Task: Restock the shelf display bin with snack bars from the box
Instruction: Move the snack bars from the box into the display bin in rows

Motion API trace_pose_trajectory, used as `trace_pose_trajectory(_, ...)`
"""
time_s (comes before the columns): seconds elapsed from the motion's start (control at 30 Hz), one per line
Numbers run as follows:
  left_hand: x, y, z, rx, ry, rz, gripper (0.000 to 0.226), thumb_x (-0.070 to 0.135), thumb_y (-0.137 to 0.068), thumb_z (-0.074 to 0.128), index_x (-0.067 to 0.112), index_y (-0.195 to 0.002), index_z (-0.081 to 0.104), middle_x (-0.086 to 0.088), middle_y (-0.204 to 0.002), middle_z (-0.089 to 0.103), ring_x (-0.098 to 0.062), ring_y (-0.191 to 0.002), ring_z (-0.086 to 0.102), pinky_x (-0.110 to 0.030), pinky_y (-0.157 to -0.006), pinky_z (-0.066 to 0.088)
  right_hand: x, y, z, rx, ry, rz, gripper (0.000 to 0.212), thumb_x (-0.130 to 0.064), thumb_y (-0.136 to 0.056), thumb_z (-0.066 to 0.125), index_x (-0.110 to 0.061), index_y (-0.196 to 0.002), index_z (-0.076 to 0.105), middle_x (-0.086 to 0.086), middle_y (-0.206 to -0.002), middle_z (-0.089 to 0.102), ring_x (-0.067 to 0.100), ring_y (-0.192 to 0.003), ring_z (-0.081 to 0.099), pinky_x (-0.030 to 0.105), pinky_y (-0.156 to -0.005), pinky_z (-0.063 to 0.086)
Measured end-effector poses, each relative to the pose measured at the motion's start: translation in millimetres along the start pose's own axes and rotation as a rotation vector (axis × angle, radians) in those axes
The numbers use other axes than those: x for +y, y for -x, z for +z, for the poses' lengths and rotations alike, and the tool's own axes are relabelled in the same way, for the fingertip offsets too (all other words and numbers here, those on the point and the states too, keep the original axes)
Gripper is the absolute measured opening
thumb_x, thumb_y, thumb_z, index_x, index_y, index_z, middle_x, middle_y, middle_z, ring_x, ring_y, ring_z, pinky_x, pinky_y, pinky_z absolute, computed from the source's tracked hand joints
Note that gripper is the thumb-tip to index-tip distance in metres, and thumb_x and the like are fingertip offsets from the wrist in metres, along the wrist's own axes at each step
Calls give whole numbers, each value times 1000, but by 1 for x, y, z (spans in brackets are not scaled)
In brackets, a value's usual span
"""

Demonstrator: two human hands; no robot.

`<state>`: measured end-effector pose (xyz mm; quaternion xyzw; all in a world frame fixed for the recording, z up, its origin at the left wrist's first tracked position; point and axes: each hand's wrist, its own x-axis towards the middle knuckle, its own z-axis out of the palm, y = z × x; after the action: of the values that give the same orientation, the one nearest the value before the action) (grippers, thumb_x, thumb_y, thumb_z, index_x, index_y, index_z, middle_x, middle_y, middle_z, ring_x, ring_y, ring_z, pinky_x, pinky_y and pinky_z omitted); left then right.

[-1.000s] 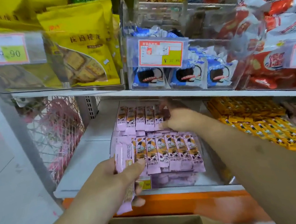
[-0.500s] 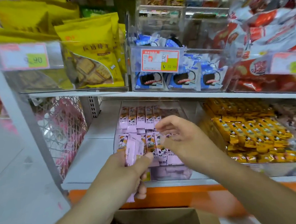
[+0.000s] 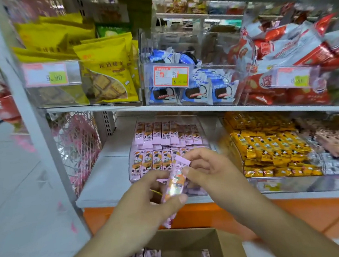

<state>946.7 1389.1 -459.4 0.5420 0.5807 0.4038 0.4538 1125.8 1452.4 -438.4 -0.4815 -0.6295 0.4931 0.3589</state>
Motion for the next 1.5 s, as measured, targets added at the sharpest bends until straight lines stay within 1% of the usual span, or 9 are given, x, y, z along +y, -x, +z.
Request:
trace_pose_trajectory(0.23, -1, -8, -4, -87, 61, -63, 37, 30, -80, 86, 28, -113, 68, -3, -94, 76, -29, -89, 76, -49, -94, 59, 3, -3, -13, 84, -158, 40, 14, -5, -98, 70, -11, -108, 63, 9, -94, 78, 26, -77, 78, 44, -75, 66)
trace_pose_trajectory(0.43, 2, -25, -14, 217, 458, -71, 45, 15, -75, 91, 10, -115, 71, -19, -106, 79, -37, -96, 77, -47, -94, 61, 5, -3, -29, -71, -105, 74, 28, -3, -91, 77, -13, -115, 65, 11, -100, 78, 33, -86, 77, 44, -78, 64)
trace_pose_trajectory(0.63, 4, -27, -5, 128, 592, -84, 38, 16, -85, 78, 0, -119, 68, -21, -108, 78, -37, -99, 76, -39, -86, 63, 14, 6, 0, -197, 172, 64, 55, -27, -81, 90, -38, -122, 54, -5, -95, 78, 12, -90, 73, 45, -95, 59)
trace_pose_trajectory(0.8, 3, -27, -9, 127, 463, -91, 29, 11, -86, 79, 12, -115, 75, -17, -99, 80, -35, -92, 78, -35, -71, 61, 10, 6, 0, -140, 498, -215, 107, -51, -69, 94, -60, -147, 22, -40, -137, 40, -11, -124, 49, 23, -102, 49)
trace_pose_trajectory(0.9, -1, -25, -8, 66, 400, -79, 27, 15, -86, 80, 17, -112, 78, -14, -98, 80, -30, -91, 79, -34, -73, 62, 10, 7, -3, -217, 659, -383, 103, -51, -77, 89, -55, -156, 23, -45, -154, 14, -20, -143, 20, 7, -106, 24)
trace_pose_trajectory(1.1, -6, -37, -7, 53, 331, -101, 22, 22, -95, 74, 19, -117, 76, -7, -100, 80, -21, -94, 78, -33, -79, 63, 24, 1, -10, -99, 618, -391, 83, -56, -74, 89, -53, -144, 46, -45, -144, 38, -21, -128, 40, -3, -95, 34)
trace_pose_trajectory(1.27, -26, -51, -18, 126, -238, 114, 33, 49, -99, 59, 42, -130, 64, 27, -126, 65, 6, -117, 60, -26, -107, 47, 29, -25, -13, -4, 669, -318, 72, -54, -74, 89, -54, -133, 48, -40, -132, 49, -20, -119, 43, 4, -88, 39)
trace_pose_trajectory(1.4, -49, -59, -32, 50, -795, 326, 56, 58, -103, 36, 44, -157, 32, 28, -161, 25, 5, -151, 17, -24, -127, 18, 23, -84, -25, 81, 686, -222, 48, -42, -80, 88, -46, -109, 50, -32, -118, 53, -4, -112, 54, 29, -96, 49)
trace_pose_trajectory(1.5, -67, -62, -37, -61, -962, 217, 69, 67, -101, 21, 47, -162, -5, 29, -165, -21, 3, -153, -24, -28, -128, -9, 12, -130, -29, 89, 852, -119, 49, -44, -87, 83, -28, -123, 54, -10, -119, 54, 9, -105, 51, 24, -85, 44)
